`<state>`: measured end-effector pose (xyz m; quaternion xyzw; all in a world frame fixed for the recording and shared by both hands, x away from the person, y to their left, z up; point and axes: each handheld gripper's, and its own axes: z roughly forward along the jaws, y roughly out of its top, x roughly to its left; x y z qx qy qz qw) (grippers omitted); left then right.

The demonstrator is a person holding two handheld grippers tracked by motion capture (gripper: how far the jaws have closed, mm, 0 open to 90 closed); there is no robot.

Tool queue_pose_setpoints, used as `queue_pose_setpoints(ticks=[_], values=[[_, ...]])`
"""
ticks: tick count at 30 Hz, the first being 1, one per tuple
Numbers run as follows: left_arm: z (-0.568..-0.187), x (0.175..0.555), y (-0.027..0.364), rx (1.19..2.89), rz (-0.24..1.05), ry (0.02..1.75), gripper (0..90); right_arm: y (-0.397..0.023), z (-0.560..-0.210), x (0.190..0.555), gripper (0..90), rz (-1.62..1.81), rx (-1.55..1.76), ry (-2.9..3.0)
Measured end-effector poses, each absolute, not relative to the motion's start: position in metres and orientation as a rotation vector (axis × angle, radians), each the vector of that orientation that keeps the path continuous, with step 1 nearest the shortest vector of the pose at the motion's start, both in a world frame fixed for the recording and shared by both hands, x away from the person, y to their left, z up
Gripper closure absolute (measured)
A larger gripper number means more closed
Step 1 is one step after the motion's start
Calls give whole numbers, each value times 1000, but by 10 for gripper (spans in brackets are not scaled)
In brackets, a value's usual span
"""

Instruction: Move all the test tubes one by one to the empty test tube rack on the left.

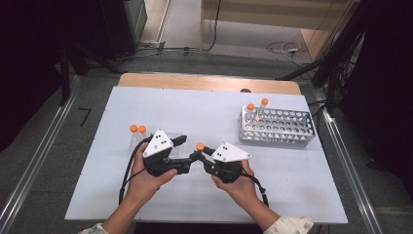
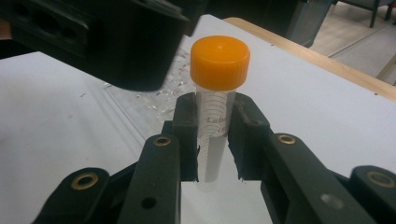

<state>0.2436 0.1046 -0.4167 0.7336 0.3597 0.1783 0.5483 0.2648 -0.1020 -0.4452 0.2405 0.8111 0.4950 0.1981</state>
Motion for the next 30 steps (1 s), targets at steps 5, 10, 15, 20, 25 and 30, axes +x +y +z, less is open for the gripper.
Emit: queue_pose_setpoints(ticks=[5,10,15,20,25,30], values=[[-419,243,101,1734,423,837,417,-99,-448,265,714,1399,675,2295],[-421,242,99,1744,432,828,495,-96,-449,263,714,1410,669,2310],[-423,241,97,1755,432,817,542,-96,-448,262,714,1417,664,2311],[-424,241,96,1766,440,812,577,-95,-448,262,714,1420,665,2315],[-425,242,96,1782,452,806,611,-95,-449,262,714,1419,660,2318],[-426,241,95,1781,450,801,656,-95,-448,262,714,1420,660,2319]])
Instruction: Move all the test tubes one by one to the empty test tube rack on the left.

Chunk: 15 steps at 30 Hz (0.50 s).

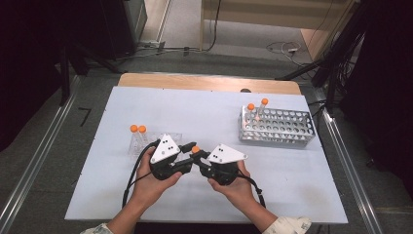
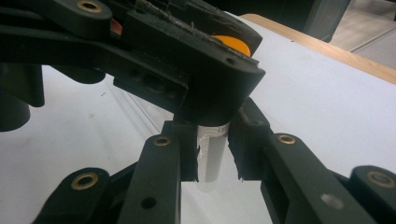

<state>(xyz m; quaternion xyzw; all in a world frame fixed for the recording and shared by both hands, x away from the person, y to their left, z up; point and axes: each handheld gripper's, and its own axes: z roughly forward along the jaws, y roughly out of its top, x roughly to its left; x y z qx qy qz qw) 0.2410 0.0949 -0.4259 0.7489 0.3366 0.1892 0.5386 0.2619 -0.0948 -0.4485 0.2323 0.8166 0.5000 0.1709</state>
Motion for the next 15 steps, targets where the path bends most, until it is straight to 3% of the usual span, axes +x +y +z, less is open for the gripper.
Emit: queue_pose_setpoints(ticks=[12,15], values=[[-426,241,94,1795,463,787,705,-95,-449,262,710,1421,667,2323],[-426,241,94,1796,470,781,709,-95,-449,263,632,1438,684,2328]])
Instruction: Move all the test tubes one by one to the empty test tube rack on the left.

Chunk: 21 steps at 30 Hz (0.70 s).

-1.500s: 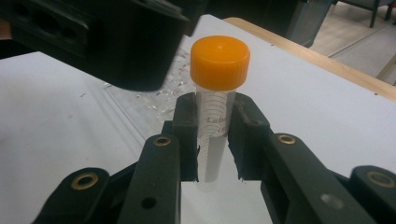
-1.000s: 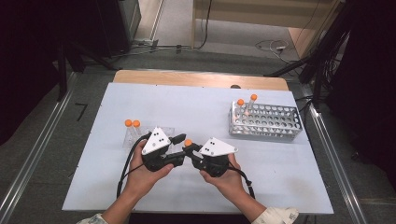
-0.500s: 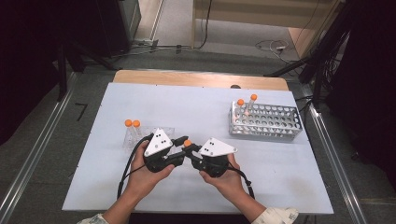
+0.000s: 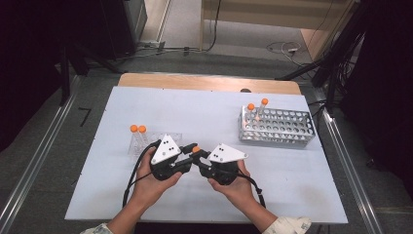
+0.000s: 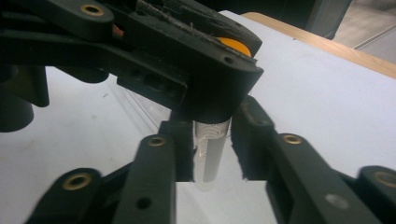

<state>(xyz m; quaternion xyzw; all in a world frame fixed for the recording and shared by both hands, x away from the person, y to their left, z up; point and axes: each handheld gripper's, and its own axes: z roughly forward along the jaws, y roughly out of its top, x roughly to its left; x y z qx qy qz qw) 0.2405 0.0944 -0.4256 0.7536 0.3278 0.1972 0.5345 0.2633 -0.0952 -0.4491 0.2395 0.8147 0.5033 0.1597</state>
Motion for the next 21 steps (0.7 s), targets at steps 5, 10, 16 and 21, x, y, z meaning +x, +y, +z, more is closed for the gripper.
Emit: queue_pose_setpoints(ticks=[5,10,16,21], values=[[-424,241,97,1787,479,785,709,-95,-451,267,369,1490,740,2368],[-418,242,105,1756,504,798,709,-96,-451,270,246,1506,782,2373],[-404,245,130,1663,546,843,709,-100,-455,274,241,1501,805,2384],[-392,246,151,1591,583,880,709,-103,-456,276,247,1487,814,2376]])
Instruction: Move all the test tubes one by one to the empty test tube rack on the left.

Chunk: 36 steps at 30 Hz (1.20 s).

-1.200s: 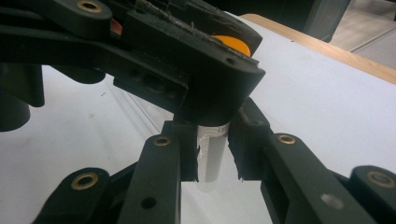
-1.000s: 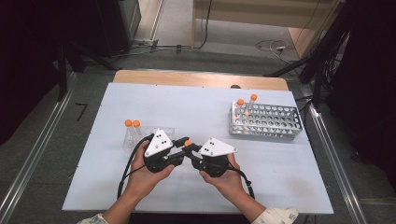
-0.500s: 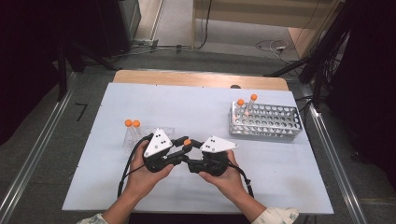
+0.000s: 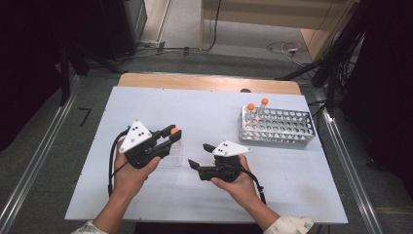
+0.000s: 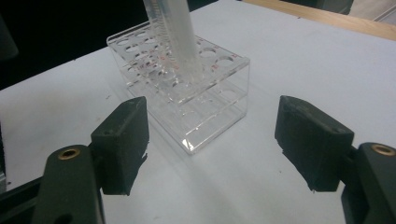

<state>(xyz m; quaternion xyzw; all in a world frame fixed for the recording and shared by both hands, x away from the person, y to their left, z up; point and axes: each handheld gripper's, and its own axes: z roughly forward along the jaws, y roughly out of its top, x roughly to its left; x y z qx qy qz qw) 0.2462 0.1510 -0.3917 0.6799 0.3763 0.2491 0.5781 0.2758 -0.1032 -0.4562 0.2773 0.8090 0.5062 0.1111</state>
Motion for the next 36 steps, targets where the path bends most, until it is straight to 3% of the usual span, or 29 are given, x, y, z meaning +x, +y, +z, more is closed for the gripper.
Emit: queue_pose_setpoints(ticks=[14,36], values=[[-396,259,190,1511,707,1016,709,-105,-456,276,252,1481,827,2371],[-415,271,196,1568,746,1103,707,-106,-456,277,257,1472,824,2369]])
